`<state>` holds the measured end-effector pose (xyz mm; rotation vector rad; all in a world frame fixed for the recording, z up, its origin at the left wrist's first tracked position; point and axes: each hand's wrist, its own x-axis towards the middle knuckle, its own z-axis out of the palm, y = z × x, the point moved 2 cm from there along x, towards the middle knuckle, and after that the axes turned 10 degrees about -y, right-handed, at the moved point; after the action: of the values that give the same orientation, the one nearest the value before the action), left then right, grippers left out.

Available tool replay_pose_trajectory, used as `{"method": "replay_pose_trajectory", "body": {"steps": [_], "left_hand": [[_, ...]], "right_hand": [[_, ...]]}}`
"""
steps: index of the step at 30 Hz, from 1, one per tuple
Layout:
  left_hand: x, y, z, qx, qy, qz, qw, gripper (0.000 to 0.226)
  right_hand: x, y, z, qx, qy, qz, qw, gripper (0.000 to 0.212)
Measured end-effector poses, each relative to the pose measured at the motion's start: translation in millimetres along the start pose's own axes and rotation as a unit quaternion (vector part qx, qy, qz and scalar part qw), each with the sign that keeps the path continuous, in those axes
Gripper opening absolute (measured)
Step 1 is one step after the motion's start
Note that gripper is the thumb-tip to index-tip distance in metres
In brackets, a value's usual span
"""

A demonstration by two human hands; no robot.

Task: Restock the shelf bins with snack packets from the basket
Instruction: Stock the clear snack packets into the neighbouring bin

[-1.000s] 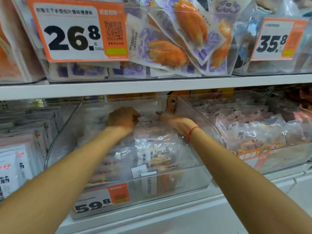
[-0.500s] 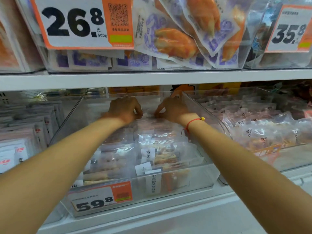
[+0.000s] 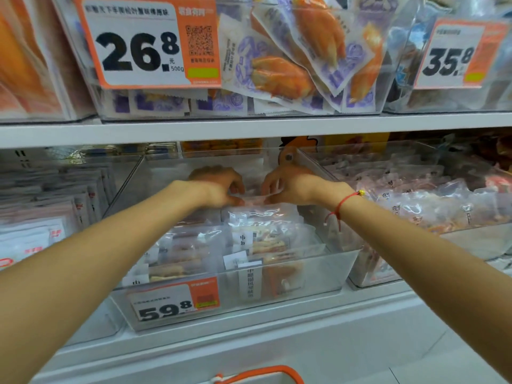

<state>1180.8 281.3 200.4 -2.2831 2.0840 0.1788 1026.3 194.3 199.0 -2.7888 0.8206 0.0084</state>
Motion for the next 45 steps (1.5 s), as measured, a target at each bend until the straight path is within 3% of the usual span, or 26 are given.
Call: {"method": "replay_pose_trajectory", "body": {"steps": [6,9,12,13,16,18,22,25,27,29,32,36,41,45], "left_hand": [[7,-8,13,-0.027,0.019,-0.057,0.998,0.032],[1,-7,9,-0.029,0.013,-0.038,0.999,0.037],[-19,-1,4,-0.072,0.063,0.028,0.995,0.045],[-27,1,5,-0.095,0.050,0.064,0.992,0.047],[-41,4,11,-0.103,-0.063,0.128,0.984,0.048],[-38,2,15,-0.090,-0.063,0.127,0.986,0.044],[-22,-3,26,-0.095,-0.051,0.107,0.988,0.048],[-20,-3,27,-0.110,-0.065,0.104,0.986,0.054],[-24,-3,24,-0.112,-0.078,0.099,0.986,0.051],[-36,0,17,-0.128,-0.053,0.109,0.984,0.043],[-73,9,10,-0.167,-0.011,0.143,0.975,0.043],[-103,19,14,-0.107,-0.066,0.144,0.982,0.051],[-107,26,8,-0.003,-0.025,0.135,0.991,0.042],[-103,21,16,-0.067,-0.036,0.124,0.989,0.046]], "right_hand": [[21,-2,6,0.026,0.019,0.039,0.999,0.010],[13,-6,-2,0.014,0.003,0.044,0.999,0.015],[-19,-14,-15,0.036,0.074,-0.015,0.996,0.020],[-31,-15,-16,0.046,0.061,-0.028,0.997,0.025],[-47,-9,-7,0.027,-0.084,-0.015,0.996,0.046],[-40,-3,0,0.001,-0.094,-0.017,0.995,0.041],[-18,-2,15,0.033,-0.033,-0.020,0.999,0.020],[-10,-8,16,0.058,-0.058,0.004,0.997,0.010],[-12,-15,10,0.010,-0.091,0.017,0.996,0.017],[-25,-24,-1,-0.028,-0.074,0.003,0.997,0.026],[-64,-36,-8,0.084,-0.016,-0.068,0.994,0.039],[-101,-35,7,0.108,-0.123,-0.072,0.984,0.061],[-99,-29,13,0.120,-0.051,-0.084,0.988,0.038],[-86,-25,20,0.123,-0.042,-0.074,0.989,0.031]]}}
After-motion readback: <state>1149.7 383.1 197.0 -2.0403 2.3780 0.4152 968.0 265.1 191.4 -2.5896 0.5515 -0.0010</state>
